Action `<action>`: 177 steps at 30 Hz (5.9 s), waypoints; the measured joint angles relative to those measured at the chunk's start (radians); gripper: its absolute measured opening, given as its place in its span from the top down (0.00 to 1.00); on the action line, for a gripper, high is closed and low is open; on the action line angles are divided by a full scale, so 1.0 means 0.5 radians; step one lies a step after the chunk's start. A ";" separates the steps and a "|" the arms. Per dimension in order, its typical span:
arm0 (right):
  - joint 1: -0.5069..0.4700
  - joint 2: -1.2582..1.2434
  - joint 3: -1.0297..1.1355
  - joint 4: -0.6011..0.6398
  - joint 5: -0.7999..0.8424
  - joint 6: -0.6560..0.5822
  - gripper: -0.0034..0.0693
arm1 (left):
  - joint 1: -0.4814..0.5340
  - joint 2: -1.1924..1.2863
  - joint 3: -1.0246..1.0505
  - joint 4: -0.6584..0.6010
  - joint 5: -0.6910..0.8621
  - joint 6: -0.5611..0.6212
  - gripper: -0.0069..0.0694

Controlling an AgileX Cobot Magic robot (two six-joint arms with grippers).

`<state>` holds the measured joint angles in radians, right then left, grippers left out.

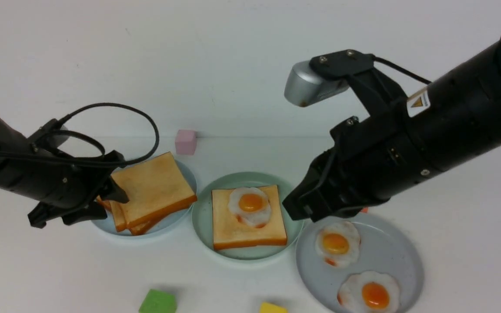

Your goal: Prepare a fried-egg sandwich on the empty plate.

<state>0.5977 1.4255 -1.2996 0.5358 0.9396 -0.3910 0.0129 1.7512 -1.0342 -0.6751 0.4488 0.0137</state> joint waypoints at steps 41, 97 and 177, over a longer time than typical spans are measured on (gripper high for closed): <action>0.000 -0.025 0.000 -0.260 0.102 0.475 0.86 | -0.123 0.169 -0.041 -1.330 0.398 1.444 0.86; 0.000 -1.644 1.259 -1.451 -0.523 1.532 0.97 | -0.407 -0.798 -0.024 -0.104 0.903 0.562 0.93; 0.000 -2.575 2.087 -1.924 -1.027 1.674 0.92 | -0.322 -3.524 2.125 1.486 -0.098 -0.512 0.89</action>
<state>0.5977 0.1382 -0.2563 -0.4264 0.4259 0.4462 -0.1481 -0.0108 0.0283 0.0677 0.3996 -0.2422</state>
